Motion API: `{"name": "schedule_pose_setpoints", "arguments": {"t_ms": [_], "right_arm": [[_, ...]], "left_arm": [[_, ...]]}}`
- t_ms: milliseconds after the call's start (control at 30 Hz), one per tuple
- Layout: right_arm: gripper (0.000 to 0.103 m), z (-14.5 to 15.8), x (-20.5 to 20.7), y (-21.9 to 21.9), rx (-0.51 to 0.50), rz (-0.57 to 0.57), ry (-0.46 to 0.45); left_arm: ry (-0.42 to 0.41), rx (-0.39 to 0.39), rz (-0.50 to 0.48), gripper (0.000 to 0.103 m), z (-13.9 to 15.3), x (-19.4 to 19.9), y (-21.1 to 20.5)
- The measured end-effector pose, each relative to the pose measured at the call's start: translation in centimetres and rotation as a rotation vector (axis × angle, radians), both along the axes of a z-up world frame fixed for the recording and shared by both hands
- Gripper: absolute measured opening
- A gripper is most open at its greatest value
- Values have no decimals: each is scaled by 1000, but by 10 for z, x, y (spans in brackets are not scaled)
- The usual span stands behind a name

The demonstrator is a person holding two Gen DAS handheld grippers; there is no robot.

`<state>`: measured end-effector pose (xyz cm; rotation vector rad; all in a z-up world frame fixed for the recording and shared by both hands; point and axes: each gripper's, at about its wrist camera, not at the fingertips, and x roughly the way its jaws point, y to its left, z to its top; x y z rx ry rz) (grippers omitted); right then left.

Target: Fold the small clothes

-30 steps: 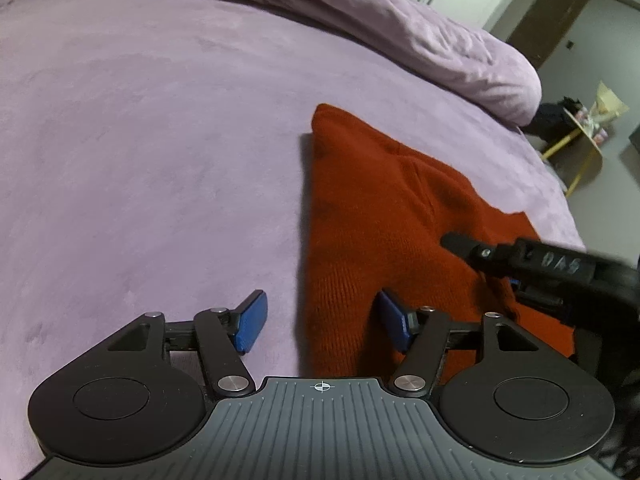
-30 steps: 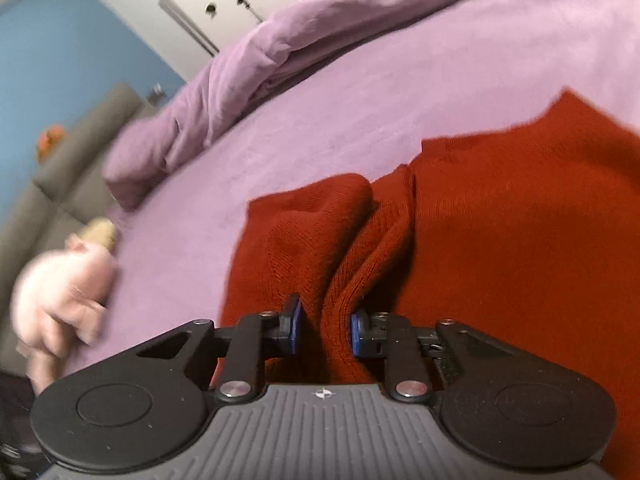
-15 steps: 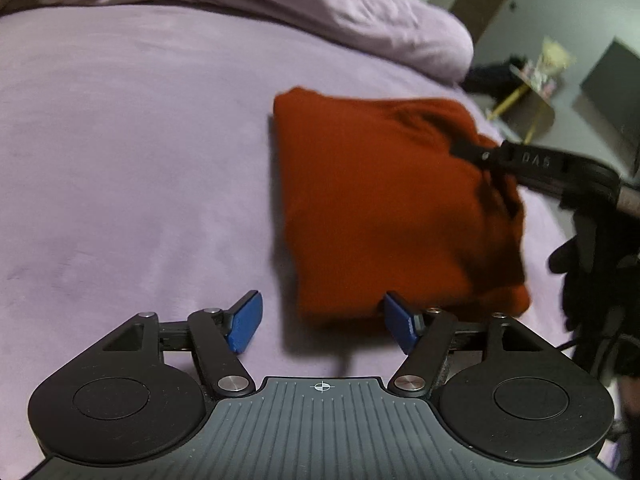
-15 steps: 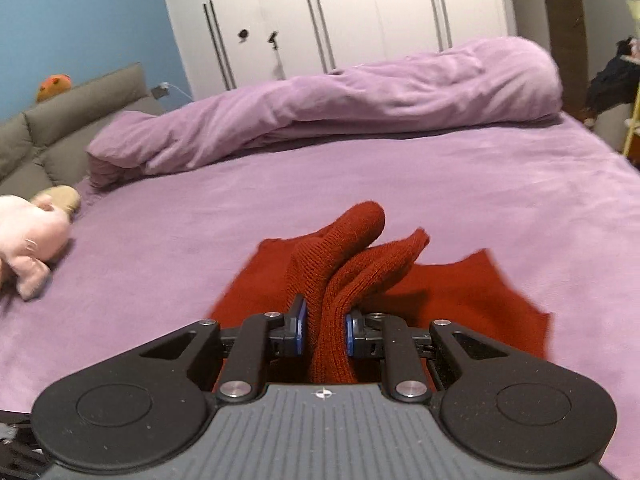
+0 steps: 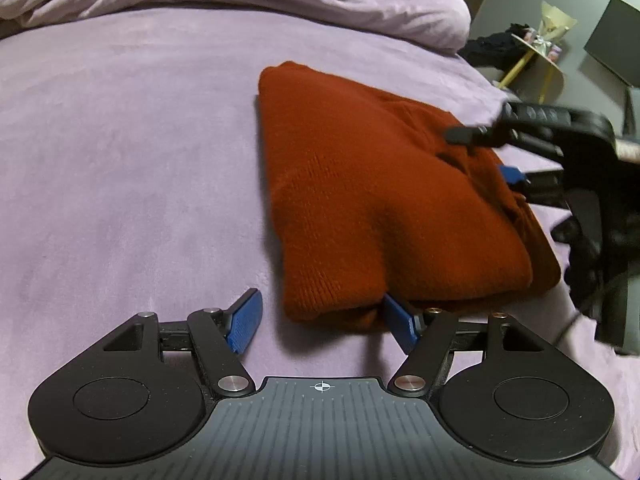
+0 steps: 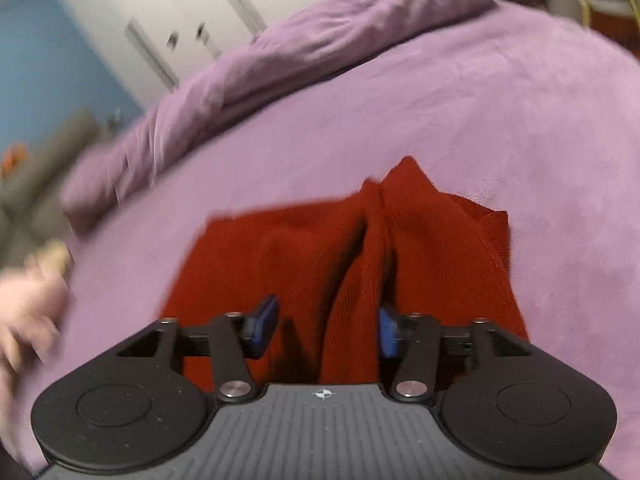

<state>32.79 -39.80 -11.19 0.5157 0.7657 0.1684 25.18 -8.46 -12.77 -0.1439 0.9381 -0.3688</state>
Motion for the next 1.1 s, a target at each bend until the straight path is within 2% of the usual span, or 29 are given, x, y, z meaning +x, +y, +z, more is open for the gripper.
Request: {"name": "schedule_pose_setpoints", "arguments": {"t_ms": [67, 100, 133, 200, 267, 300, 333, 400, 433, 467, 533, 567, 600, 667, 700, 733, 767, 800, 867, 900, 933, 1000, 1067, 1100], "right_arm": [[54, -3, 7, 3, 21, 8, 14], [45, -5, 11, 10, -19, 30, 22], [18, -6, 13, 19, -80, 52, 24], [18, -3, 10, 41, -232, 109, -17], [17, 10, 6, 48, -331, 122, -72], [17, 19, 1, 45, -317, 110, -105], [17, 26, -4, 36, -250, 95, -126], [17, 30, -7, 10, -39, 82, -140], [17, 26, -5, 0, 9, 75, -122], [18, 18, 0, -5, -4, 63, -86], [25, 0, 7, -4, -128, 46, 5], [25, -9, 9, -5, -144, 45, 46], [30, -14, 5, -11, -92, 45, 40], [47, -17, -3, -27, 57, 19, 42], [61, -21, -5, -35, 152, 10, 49], [67, -24, -5, -41, 226, 2, 51], [67, -25, -5, -42, 273, -5, 53], [68, -26, 1, -39, 278, -4, 61], [69, -22, 9, -20, 200, 32, 69], [64, -20, 12, -8, 144, 56, 63], [45, -15, 16, 4, 79, 80, 56], [26, -10, 15, 27, -78, 135, 41], [21, 1, 17, 48, -245, 164, 15], [17, 12, 14, 57, -341, 175, -27]], "left_arm": [[-8, 14, -3, 75, -1, -2, -5], [-12, 20, -9, 76, -1, -3, -5], [-14, 26, -13, 77, -1, -2, -8], [-22, 33, -14, 77, -1, -1, -7], [-27, 28, 7, 76, 0, -1, -3], [-30, 21, 17, 76, -1, 0, -3], [-28, 14, 21, 76, -1, 1, -2], [-28, 1, 27, 76, -3, 3, 0], [-32, -7, 31, 76, -4, 3, 0], [-35, -24, 34, 76, -5, 2, 2], [-35, -51, 44, 76, -7, 1, 6], [-33, -57, 44, 75, -7, 0, 6], [-32, -54, 42, 75, -6, 0, 7], [-31, -45, 35, 75, -5, 0, 7], [-31, -41, 36, 75, -4, 0, 5], [-31, -39, 35, 75, -3, 0, 2], [-31, -38, 31, 75, -3, 0, 0], [-33, -32, 23, 75, -2, -1, -4], [-43, -9, 7, 76, -2, -4, -12], [-53, 10, -6, 77, -2, -5, -16], [-61, 30, -16, 78, -2, -7, -20], [-71, 55, -23, 78, -1, -7, -25], [-80, 68, -15, 78, 1, -7, -26], [-85, 78, -7, 78, 1, -7, -26]]}}
